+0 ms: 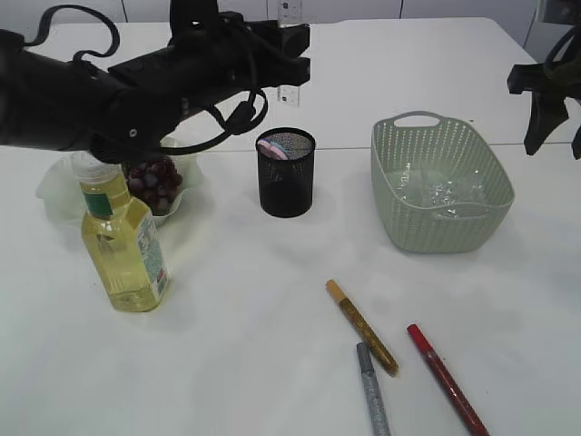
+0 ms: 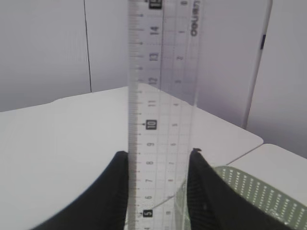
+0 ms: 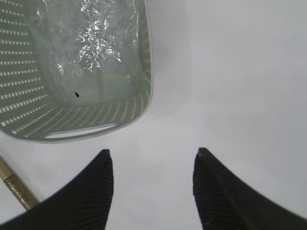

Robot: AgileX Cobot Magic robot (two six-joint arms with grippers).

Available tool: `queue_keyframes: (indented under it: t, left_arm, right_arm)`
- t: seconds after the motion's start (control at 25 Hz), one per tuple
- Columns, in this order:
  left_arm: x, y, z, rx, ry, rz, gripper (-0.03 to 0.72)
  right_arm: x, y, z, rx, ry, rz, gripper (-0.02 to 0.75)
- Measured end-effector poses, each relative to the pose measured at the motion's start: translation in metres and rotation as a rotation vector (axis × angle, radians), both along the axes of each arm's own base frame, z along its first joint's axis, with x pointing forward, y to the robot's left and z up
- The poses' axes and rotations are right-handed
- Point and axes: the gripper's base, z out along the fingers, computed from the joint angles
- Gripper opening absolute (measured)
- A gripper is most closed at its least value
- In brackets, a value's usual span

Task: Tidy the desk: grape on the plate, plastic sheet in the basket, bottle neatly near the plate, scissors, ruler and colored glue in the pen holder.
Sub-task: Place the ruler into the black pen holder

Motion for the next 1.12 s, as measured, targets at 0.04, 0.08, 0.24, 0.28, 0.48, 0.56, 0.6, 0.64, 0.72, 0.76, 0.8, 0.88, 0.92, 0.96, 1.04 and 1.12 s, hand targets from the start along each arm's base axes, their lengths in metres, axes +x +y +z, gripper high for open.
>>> queue_keyframes:
  t: [0.04,0.08,0.24,0.28,0.48,0.56,0.6,0.64,0.72,0.76,0.8,0.88,0.92,0.96,1.04,1.12]
  left_arm:
    - [0.006,0.000,-0.001,-0.001,-0.003,0.007,0.249]
    - [0.012,0.000,-0.003,0.000,-0.006,0.014,0.249]
    - [0.032,0.004,-0.013,0.013,0.012,0.045,0.249]
    - [0.036,0.003,-0.015,0.014,0.014,0.048,0.249]
    - [0.048,-0.003,-0.029,0.026,0.030,0.050,0.249]
    - [0.051,-0.004,-0.035,0.029,0.035,0.050,0.249]
    - [0.053,-0.005,-0.037,0.030,0.037,0.050,0.249]
    - [0.054,-0.006,-0.039,0.032,0.039,0.049,0.249]
    - [0.056,-0.007,-0.046,0.038,0.049,0.049,0.249]
    - [0.056,-0.007,-0.049,0.041,0.054,0.049,0.249]
    - [0.057,-0.007,-0.051,0.043,0.059,0.049,0.249]
    - [0.057,-0.008,-0.055,0.045,0.063,0.049,0.249]
    - [0.057,-0.008,-0.058,0.047,0.067,0.049,0.249]
    - [0.058,-0.008,-0.060,0.049,0.069,0.049,0.249]
    - [0.058,-0.008,-0.064,0.052,0.072,0.047,0.249]
    - [0.059,-0.009,-0.067,0.053,0.073,0.047,0.249]
  right_arm:
    - [0.000,0.000,0.000,0.000,0.000,0.000,0.398]
    - [0.000,0.000,0.000,0.000,0.000,0.000,0.398]
    - [0.000,0.000,0.000,0.000,0.000,0.000,0.398]
    - [0.000,0.000,0.000,0.000,0.000,0.000,0.398]
    - [0.000,0.000,0.000,-0.002,0.000,0.000,0.398]
    - [0.000,0.000,0.000,-0.006,0.000,0.001,0.398]
    - [0.000,-0.001,0.000,-0.006,0.000,0.001,0.398]
    - [0.000,-0.001,0.000,-0.006,0.000,0.001,0.398]
    - [0.000,-0.001,0.000,-0.006,0.000,0.001,0.398]
    - [0.000,-0.001,0.000,-0.006,0.000,0.001,0.398]
    - [0.000,-0.001,0.000,-0.006,0.000,0.001,0.398]
    - [0.000,-0.001,0.000,-0.008,0.000,0.001,0.398]
    - [0.000,-0.001,0.000,-0.008,0.000,0.001,0.398]
    - [0.000,-0.001,0.000,-0.008,0.000,0.001,0.398]
    - [0.000,-0.001,0.000,-0.008,0.000,0.001,0.398]
    - [0.000,-0.001,0.000,-0.008,0.000,0.001,0.398]
